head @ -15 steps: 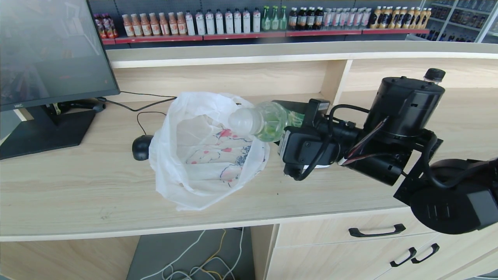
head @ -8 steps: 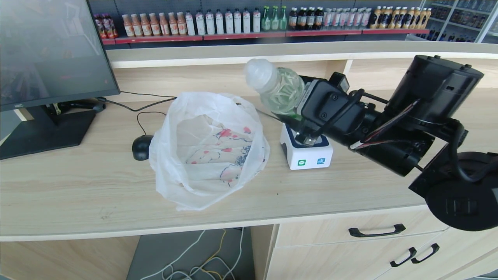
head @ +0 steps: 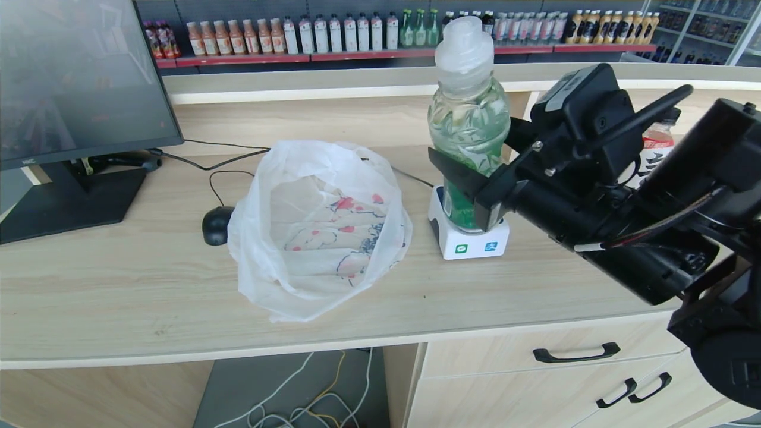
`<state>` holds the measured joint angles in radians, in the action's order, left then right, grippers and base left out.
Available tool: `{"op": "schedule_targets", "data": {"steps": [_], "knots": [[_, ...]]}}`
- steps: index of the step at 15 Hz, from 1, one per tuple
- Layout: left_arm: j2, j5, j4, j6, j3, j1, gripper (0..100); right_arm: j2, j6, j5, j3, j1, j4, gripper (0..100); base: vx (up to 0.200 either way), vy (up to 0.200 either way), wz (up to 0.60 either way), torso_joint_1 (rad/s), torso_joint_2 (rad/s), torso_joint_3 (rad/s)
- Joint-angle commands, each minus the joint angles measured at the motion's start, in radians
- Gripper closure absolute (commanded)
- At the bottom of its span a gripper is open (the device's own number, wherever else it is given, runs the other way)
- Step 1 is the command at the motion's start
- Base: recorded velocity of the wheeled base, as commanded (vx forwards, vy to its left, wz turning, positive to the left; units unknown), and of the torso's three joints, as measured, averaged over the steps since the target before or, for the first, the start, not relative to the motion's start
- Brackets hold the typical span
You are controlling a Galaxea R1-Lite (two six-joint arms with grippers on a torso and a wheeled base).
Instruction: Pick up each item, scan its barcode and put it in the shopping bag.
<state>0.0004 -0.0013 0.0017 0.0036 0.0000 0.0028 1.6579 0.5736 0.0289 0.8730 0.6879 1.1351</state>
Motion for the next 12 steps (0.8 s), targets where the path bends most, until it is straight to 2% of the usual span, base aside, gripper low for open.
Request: {"op": "schedule_targets", "data": {"steps": [1, 4, 6, 8, 12], "knots": [[0.0, 0.0, 0.0, -0.001, 0.0, 0.0, 0, -0.018, -0.195, -0.011, -0.1, -0.005, 0.114, 100, 0.0, 0.0, 0.0, 0.0, 0.0, 0.0], [0.0, 0.0, 0.0, -0.001, 0.0, 0.0, 0, -0.018, -0.305, -0.053, -0.221, -0.024, 0.284, 100, 0.0, 0.0, 0.0, 0.0, 0.0, 0.0], [0.0, 0.0, 0.0, -0.001, 0.0, 0.0, 0, -0.018, -0.367, -0.127, -0.279, -0.024, 0.384, 100, 0.0, 0.0, 0.0, 0.0, 0.0, 0.0], [0.0, 0.0, 0.0, 0.001, 0.0, 0.0, 0, -0.033, -0.399, -0.195, -0.273, -0.024, 0.388, 100, 0.0, 0.0, 0.0, 0.0, 0.0, 0.0], [0.0, 0.0, 0.0, 0.003, 0.0, -0.001, 0, -0.033, -0.4, -0.202, -0.246, -0.047, 0.408, 100, 0.0, 0.0, 0.0, 0.0, 0.0, 0.0]]}}
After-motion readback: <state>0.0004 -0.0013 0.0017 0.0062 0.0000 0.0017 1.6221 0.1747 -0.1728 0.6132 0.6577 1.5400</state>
